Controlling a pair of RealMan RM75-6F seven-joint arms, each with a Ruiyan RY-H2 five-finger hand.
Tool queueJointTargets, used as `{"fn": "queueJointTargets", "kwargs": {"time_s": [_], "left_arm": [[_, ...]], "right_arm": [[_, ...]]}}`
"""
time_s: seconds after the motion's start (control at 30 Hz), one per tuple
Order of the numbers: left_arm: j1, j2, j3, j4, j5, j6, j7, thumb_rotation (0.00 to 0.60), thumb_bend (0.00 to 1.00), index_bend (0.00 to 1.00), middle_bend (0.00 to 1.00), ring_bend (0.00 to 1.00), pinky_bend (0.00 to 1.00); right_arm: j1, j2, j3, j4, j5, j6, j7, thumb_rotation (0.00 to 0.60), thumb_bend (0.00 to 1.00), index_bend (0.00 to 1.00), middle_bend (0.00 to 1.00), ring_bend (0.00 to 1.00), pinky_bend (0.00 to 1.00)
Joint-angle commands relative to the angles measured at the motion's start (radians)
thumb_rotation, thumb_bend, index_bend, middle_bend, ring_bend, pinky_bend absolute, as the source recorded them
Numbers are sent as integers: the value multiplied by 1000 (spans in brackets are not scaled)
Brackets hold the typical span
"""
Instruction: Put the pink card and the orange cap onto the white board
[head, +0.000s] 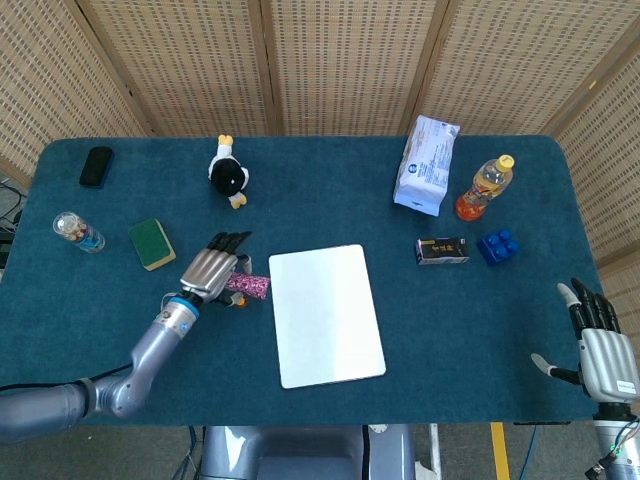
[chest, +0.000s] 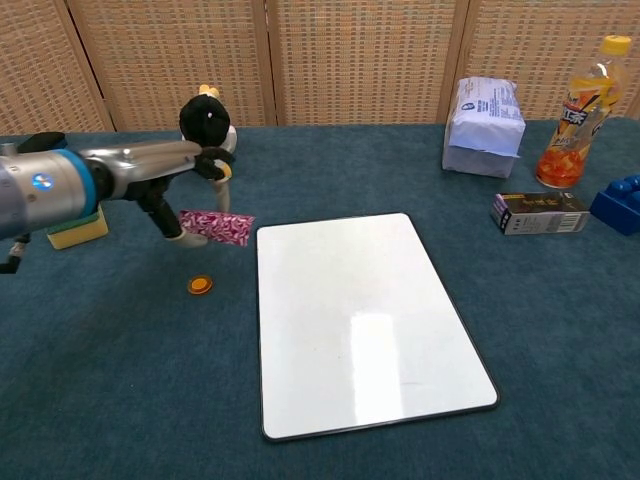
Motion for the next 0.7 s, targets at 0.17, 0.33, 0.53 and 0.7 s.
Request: {"fn": "queueJointTargets", "kwargs": {"time_s": [0.17, 0.33, 0.53, 0.7], "left_arm": [[-164, -155, -48, 181, -118, -82, 75, 600, 285, 444, 0, 0, 0], [-216, -231, -40, 283, -148, -107, 81, 600, 276, 409, 0, 0, 0], [-239, -273, -22, 329, -161, -113, 77, 600, 231, 91, 0, 0, 0], [-238, -261, -17, 304, -181, -102, 74, 600, 162, 0, 0, 0, 0]], "right_arm": [[1, 2, 2, 3, 5, -5, 16, 600, 0, 60, 0, 0, 0], [-1, 2, 3, 5, 6, -3, 26, 600, 0, 60, 0, 0, 0], [-4, 3, 2, 7, 7, 0, 36, 600, 0, 60, 0, 0, 0], [-6, 4, 1, 8, 6, 2, 38, 600, 0, 60, 0, 0, 0]]}}
